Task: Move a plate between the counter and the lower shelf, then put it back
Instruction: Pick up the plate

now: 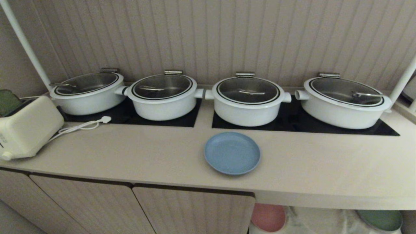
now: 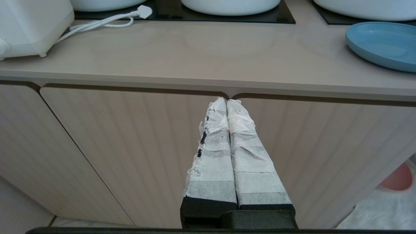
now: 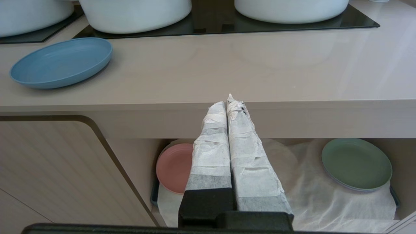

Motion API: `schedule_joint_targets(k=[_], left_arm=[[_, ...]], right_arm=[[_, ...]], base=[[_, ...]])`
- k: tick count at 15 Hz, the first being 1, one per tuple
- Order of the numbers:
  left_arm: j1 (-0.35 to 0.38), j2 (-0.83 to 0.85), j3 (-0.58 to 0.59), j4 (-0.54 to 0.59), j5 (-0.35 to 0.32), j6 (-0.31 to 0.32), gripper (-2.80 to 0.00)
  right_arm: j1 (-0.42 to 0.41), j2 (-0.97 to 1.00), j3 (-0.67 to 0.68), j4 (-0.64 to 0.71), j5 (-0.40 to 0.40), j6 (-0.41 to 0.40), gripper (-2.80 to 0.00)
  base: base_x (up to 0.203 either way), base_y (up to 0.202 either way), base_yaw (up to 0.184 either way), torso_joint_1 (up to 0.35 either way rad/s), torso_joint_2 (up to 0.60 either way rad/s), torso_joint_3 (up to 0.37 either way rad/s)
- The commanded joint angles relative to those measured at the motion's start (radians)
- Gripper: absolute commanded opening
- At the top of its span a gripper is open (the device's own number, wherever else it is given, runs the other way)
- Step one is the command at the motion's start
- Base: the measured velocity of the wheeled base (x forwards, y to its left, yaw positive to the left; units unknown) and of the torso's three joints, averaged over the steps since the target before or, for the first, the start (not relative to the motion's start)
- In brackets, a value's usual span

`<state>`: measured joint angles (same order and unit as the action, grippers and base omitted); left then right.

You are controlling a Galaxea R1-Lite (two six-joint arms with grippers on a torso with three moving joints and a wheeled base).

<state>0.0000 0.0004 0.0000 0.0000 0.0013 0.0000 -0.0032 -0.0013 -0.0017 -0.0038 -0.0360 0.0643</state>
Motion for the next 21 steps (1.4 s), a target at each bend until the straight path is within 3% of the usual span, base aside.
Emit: schedule_joint_targets(k=[1, 5, 9, 15, 18, 21], left_arm=[[0.0, 0.0, 0.0, 0.0, 0.0, 0.0, -2.8], [0.0, 0.0, 0.0, 0.0, 0.0, 0.0, -2.8], [0.0, 0.0, 0.0, 0.0, 0.0, 0.0, -2.8], [0.0, 0.0, 0.0, 0.0, 0.0, 0.0, -2.8], [0.0, 0.0, 0.0, 0.0, 0.0, 0.0, -2.8], [0.0, 0.0, 0.0, 0.0, 0.0, 0.0, -2.8]], right_arm=[[0.0, 0.001, 0.0, 0.001, -0.001, 0.0, -2.8], [0.0, 0.001, 0.0, -0.001, -0.001, -0.004, -2.8], [0.001, 0.001, -0.016, -0.011, 0.008, -0.061, -2.8], [0.002, 0.01, -0.194, 0.121, 0.037, -0.062, -2.8], [0.004, 0.125, -0.301, 0.145, 0.042, -0.064, -2.8], [0.024, 0.282, -0.438, 0.144, 0.143, -0.063, -2.8]], base=[[0.0, 0.0, 0.0, 0.0, 0.0, 0.0], [0.0, 0.0, 0.0, 0.0, 0.0, 0.0], [0.0, 0.0, 0.0, 0.0, 0.0, 0.0], [0.0, 0.0, 0.0, 0.0, 0.0, 0.0], [0.0, 0.0, 0.0, 0.0, 0.0, 0.0], [0.0, 0.0, 0.0, 0.0, 0.0, 0.0]])
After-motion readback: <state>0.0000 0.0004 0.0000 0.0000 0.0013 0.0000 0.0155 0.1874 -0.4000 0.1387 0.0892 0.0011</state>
